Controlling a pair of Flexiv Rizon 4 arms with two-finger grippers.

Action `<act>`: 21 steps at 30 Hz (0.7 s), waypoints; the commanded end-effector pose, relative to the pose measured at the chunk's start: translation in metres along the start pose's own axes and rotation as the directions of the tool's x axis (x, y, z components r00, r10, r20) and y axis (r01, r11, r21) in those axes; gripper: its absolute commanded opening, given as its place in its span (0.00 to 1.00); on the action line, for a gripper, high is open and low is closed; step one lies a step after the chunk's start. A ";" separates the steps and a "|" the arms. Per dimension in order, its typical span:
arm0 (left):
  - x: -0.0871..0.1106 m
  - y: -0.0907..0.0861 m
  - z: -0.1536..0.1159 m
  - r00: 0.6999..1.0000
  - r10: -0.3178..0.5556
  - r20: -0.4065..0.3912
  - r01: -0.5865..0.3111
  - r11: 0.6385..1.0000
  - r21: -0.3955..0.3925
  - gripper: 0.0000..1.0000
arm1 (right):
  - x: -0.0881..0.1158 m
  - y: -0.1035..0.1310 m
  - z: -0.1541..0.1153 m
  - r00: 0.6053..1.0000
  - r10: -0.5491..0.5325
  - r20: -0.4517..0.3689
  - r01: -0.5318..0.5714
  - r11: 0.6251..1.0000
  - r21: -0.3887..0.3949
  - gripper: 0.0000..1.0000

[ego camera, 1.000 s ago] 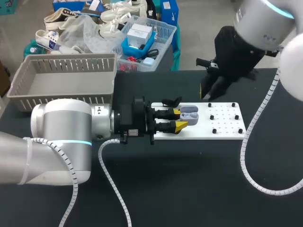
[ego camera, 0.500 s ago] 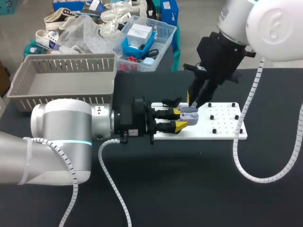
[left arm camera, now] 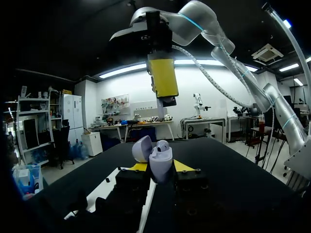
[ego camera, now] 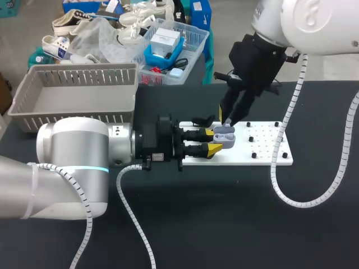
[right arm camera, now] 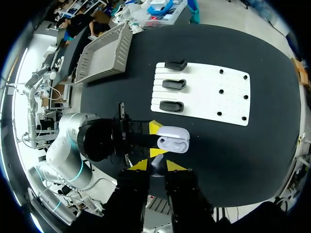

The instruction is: Pick up each earbud case from the left stands, insert the matching earbuds, close the lid, and place the case in the box.

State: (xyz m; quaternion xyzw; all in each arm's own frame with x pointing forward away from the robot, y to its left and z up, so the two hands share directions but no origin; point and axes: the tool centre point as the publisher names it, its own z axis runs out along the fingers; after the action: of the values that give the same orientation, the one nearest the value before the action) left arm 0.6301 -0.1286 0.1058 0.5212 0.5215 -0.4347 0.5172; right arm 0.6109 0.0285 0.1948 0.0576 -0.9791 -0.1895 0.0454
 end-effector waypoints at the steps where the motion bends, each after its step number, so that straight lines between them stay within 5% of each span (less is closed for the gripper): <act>1: 0.000 -0.001 0.001 1.000 0.001 0.000 -0.001 1.000 -0.005 0.00 | 0.001 0.000 0.001 1.000 -0.005 0.000 0.005 1.000 -0.003 0.00; 21: 0.000 -0.001 0.001 1.000 0.001 0.000 -0.001 1.000 -0.005 0.00 | -0.008 0.002 0.015 0.997 -0.074 -0.028 0.075 0.997 0.032 0.00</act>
State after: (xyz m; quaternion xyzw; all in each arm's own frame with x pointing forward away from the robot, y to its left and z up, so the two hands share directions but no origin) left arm 0.6301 -0.1286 0.1058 0.5212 0.5215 -0.4347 0.5172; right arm 0.6135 0.0356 0.1853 0.0970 -0.9788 -0.1740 0.0482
